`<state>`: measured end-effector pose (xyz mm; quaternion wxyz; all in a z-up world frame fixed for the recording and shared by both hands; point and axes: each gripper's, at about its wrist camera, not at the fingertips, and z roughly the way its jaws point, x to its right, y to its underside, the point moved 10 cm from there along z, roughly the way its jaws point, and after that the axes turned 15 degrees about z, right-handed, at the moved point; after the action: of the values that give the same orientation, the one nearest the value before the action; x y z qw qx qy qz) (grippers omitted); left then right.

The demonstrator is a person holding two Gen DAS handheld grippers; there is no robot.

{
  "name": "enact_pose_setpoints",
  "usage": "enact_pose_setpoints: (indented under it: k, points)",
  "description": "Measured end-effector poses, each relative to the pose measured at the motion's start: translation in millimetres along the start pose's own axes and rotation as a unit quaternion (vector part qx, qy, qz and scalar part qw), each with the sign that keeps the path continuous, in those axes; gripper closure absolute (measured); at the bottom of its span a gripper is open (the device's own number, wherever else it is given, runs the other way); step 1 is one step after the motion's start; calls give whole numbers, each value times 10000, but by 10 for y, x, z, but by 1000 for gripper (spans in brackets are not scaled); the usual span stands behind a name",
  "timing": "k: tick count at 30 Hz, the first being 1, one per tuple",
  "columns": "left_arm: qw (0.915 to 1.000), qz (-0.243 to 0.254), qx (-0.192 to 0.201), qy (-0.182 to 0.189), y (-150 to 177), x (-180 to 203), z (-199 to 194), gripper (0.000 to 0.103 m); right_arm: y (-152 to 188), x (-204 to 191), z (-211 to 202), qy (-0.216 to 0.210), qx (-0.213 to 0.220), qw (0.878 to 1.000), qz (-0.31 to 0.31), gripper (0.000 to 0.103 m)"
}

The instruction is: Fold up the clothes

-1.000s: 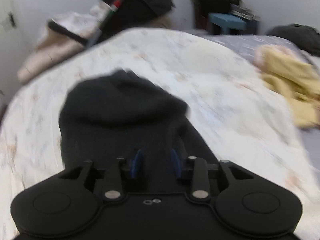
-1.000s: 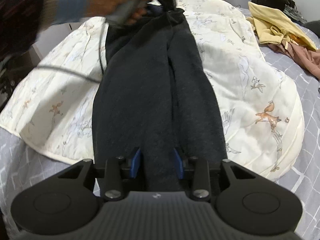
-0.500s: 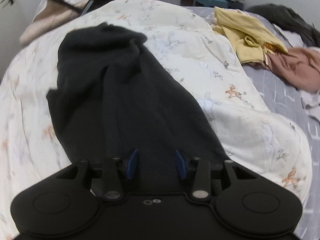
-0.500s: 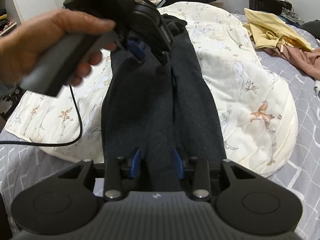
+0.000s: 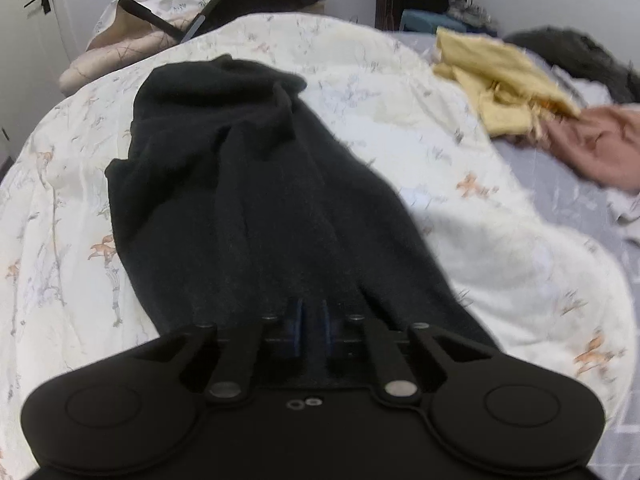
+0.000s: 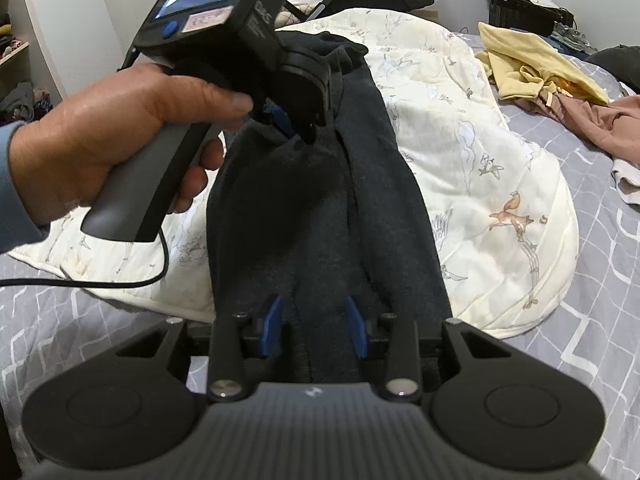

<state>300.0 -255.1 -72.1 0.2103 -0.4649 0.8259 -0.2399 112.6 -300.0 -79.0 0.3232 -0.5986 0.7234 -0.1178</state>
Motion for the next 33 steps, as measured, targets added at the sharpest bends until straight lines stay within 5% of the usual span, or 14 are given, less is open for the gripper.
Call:
enact_pose_setpoints:
  k: [5,9,11,12,18,27,33]
  points:
    - [9902,-521,610,1147,-312,159,-126,100,4,25,-89,68,126,9999,25,63]
    - [9831,-457,786,1588,-553,406,-165,100,4,96,-169,171,218,9996,90,63]
    - [9914,-241,443,1209,-535,437,-100,96,16,139,-216,206,241,9994,149,63]
    - [9958,-226,267,843,-465,371,-96,84,24,152,-228,224,236,9993,160,63]
    - [9992,175,-254,-250,197,68,-202,63,73,166,-243,-18,125,9998,177,63]
    - [9977,-515,-450,-4,319,198,-155,51,27,28,-203,-7,163,9998,62,62]
    - [9969,-396,-664,-157,429,258,-62,49,76,5,-267,-20,182,9998,5,62]
